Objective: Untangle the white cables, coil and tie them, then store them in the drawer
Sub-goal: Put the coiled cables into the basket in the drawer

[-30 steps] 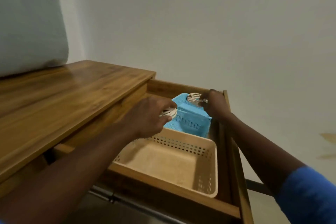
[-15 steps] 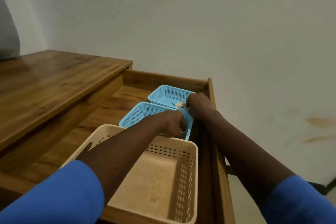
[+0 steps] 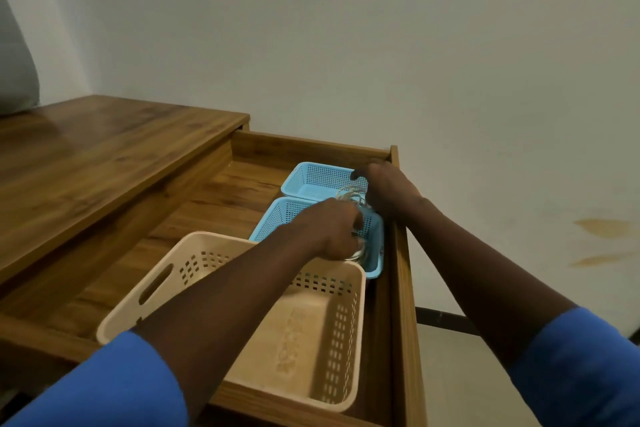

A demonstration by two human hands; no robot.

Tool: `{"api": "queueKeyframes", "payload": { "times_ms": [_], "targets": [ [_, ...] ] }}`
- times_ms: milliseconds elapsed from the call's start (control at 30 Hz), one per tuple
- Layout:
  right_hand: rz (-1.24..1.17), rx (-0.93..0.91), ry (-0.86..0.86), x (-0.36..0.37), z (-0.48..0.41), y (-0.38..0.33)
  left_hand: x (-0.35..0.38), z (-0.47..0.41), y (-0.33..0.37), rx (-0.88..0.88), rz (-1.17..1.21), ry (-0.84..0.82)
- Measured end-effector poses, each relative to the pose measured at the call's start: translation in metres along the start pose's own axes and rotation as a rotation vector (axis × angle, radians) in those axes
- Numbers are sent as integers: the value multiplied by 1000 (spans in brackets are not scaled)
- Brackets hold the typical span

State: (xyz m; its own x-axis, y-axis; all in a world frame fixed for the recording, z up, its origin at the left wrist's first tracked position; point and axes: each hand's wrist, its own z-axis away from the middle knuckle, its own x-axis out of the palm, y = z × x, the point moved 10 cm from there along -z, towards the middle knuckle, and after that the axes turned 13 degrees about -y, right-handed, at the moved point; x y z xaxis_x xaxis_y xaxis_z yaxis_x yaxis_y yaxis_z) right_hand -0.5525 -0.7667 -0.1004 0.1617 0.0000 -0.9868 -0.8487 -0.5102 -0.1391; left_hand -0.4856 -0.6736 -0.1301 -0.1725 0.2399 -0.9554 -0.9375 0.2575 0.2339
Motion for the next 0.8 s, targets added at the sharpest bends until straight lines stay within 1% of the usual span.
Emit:
{"api": "queueKeyframes", "payload": {
  "times_ms": [67, 167, 233, 300, 433, 633, 700, 800],
  "targets": [
    [-89, -37, 104, -18, 12, -12, -20, 31, -3, 25, 2, 91],
    [-201, -137, 218, -46, 34, -50, -46, 99, -19, 55, -13, 219],
    [-276, -221, 251, -58, 48, -89, -58, 153, -36, 60, -3, 298],
    [-347, -338, 248, -65, 61, -139, -65, 209, -60, 0, -1, 364],
    [-416, -611, 159, -67, 90, -271, -67, 327, -110, -226, 17, 461],
    [-412, -943, -35, -34, 146, -486, -51, 512, -163, -568, -14, 611],
    [-411, -1032, -132, -17, 168, -554, -45, 579, -177, -701, -36, 674],
    [-413, -1108, -267, 11, 201, -640, -32, 678, -198, -934, -46, 771]
  ]
}}
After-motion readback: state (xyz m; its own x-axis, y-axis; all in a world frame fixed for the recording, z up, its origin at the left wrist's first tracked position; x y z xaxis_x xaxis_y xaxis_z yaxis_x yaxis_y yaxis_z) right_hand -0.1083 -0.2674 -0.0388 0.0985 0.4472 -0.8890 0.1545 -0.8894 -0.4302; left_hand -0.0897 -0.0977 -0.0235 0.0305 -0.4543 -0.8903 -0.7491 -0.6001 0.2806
